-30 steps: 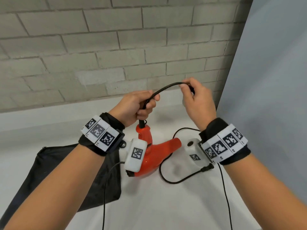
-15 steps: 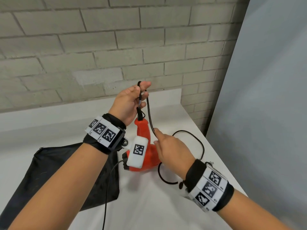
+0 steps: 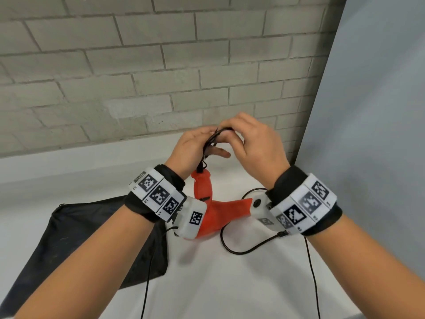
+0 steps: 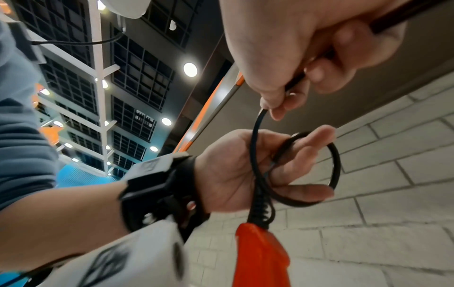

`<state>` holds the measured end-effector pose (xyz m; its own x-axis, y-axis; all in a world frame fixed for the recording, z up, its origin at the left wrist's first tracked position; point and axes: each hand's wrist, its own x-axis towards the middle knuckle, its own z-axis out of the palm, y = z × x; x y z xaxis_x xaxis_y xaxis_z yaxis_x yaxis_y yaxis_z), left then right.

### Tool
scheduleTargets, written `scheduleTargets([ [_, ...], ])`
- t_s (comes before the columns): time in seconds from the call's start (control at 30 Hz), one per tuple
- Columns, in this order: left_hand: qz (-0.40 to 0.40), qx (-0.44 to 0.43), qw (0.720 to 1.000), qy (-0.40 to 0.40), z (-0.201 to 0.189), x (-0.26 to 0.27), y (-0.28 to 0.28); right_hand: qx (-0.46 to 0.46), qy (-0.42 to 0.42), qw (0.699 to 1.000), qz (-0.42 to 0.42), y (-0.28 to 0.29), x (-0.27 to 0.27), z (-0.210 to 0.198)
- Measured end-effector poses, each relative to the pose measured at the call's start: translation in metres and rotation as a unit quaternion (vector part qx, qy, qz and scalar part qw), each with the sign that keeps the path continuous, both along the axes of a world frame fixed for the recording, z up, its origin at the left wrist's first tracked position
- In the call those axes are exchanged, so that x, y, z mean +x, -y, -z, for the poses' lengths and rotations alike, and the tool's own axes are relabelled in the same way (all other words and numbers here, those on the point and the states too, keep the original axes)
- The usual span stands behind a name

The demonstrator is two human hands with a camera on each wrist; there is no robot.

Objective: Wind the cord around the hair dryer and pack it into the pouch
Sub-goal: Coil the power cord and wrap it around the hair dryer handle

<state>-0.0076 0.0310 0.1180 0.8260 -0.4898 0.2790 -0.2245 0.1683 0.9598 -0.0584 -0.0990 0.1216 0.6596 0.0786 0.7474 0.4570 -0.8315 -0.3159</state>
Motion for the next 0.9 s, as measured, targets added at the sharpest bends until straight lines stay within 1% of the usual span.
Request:
scheduleTargets([
  [0.07,0.008,0.038,0.999,-0.013,0.002,0.000,-0.002,0.034,-0.041,0.999,0.000,0.001,0.011,-0.007],
  [0.13,0.026,0.075,0.997,-0.004,0.007,0.002,-0.002,0.061,-0.095,0.994,-0.001,0.003,0.022,-0.006],
  [0.17,0.040,0.075,0.996,-0.012,0.008,0.002,-0.003,0.081,-0.125,0.989,-0.006,0.004,0.027,-0.004],
  [0.23,0.054,0.057,0.995,-0.053,0.007,0.005,-0.004,0.120,-0.163,0.979,-0.022,0.007,0.033,0.001],
  [0.3,0.061,0.047,0.993,-0.094,0.004,0.007,-0.007,0.137,-0.175,0.974,-0.043,0.009,0.034,0.005],
  [0.47,0.113,0.050,0.982,-0.141,-0.001,0.011,-0.010,0.178,-0.200,0.958,-0.100,0.009,0.036,0.010],
  [0.57,0.131,0.030,0.979,-0.155,-0.002,0.012,-0.011,0.246,-0.204,0.933,-0.164,0.013,0.037,0.014],
  [0.63,0.118,0.000,0.978,-0.174,-0.002,0.016,-0.013,0.276,-0.231,0.917,-0.169,0.017,0.035,0.023],
  [0.67,0.108,-0.017,0.976,-0.186,-0.001,0.018,-0.013,0.262,-0.249,0.920,-0.154,0.018,0.033,0.029],
  [0.7,0.100,-0.034,0.975,-0.196,0.000,0.020,-0.014,0.224,-0.267,0.928,-0.130,0.016,0.032,0.036],
  [0.77,0.091,-0.065,0.972,-0.208,0.003,0.023,-0.012,0.114,-0.297,0.945,-0.081,0.010,0.027,0.048],
  [0.83,0.084,-0.092,0.969,-0.214,0.006,0.025,-0.010,0.036,-0.322,0.944,-0.056,-0.001,0.021,0.057],
  [0.9,0.067,-0.107,0.972,-0.198,0.008,0.027,-0.011,0.022,-0.340,0.939,-0.055,-0.010,0.012,0.061],
])
